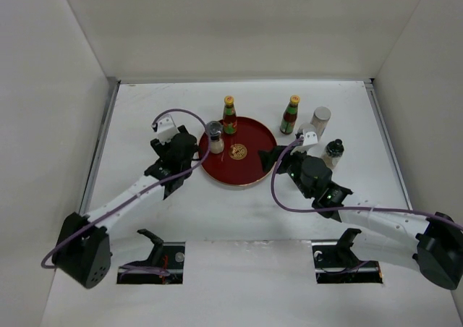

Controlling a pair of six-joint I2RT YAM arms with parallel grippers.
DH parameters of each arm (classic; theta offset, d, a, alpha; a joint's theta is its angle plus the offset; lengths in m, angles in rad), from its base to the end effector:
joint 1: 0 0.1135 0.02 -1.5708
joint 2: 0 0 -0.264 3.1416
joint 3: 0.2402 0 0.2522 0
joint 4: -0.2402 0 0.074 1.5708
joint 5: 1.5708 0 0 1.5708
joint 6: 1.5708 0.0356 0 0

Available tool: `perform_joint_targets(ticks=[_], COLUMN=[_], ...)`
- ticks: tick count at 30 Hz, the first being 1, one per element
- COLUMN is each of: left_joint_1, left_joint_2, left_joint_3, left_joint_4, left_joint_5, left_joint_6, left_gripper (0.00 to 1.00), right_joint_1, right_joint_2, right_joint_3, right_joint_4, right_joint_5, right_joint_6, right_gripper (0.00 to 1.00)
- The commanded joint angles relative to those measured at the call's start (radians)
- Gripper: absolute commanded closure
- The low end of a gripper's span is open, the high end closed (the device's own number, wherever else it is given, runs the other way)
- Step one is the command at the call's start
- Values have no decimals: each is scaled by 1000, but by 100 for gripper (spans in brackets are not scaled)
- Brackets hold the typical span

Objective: Organize the condiment bottles

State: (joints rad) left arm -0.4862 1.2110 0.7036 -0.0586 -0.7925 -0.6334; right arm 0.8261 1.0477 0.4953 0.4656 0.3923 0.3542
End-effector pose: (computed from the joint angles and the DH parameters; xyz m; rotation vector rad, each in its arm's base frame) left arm 0.2363 -0.0962 0.2409 -0.5780 1.8715 0.1198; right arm 0.1690 0.1633 0.2555 -0.0938 1.6799 0.5712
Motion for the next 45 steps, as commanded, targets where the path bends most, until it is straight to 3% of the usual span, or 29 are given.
perform_joint_targets(ticks=[1, 8, 14, 26, 32, 34, 37, 40, 43, 45], left_joint_1=[-82, -225, -360, -355, -347, -347, -363, -375, -381, -395], left_joint_2=[-145, -298, -243, 63, 119, 127, 125, 91, 41, -5], left_joint_3=[-48, -99, -82, -33, -50, -64, -85, -107, -121, -139], left_joint_4=[37, -27, 101, 373, 379, 373, 373, 390, 401, 417], left_joint_5=[-83, -10, -11, 72, 39, 19, 3, 4, 13, 15], left_joint_6=[6, -45, -26, 80, 100, 100, 98, 100, 104, 109], left_gripper=[56, 56, 56, 55, 54, 48, 30, 15, 10, 7], right_joint_1=[6, 8, 1, -11, -14, -17, -22, -28, -60, -80], right_joint_2=[-2, -28, -9, 3, 6, 0, -21, -61, -80, -72], right_joint_3=[22, 14, 12, 6, 6, 3, 2, 18, 92, 159], right_joint_4=[59, 59, 64, 71, 74, 77, 76, 53, -49, -138], right_joint_5=[-1, -12, -18, -20, -18, -15, -4, 17, 43, 59], right_joint_6=[-11, 0, 5, 12, 11, 9, 8, 5, 3, -1], right_gripper=[9, 9, 9, 9, 9, 9, 19, 40, 61, 69])
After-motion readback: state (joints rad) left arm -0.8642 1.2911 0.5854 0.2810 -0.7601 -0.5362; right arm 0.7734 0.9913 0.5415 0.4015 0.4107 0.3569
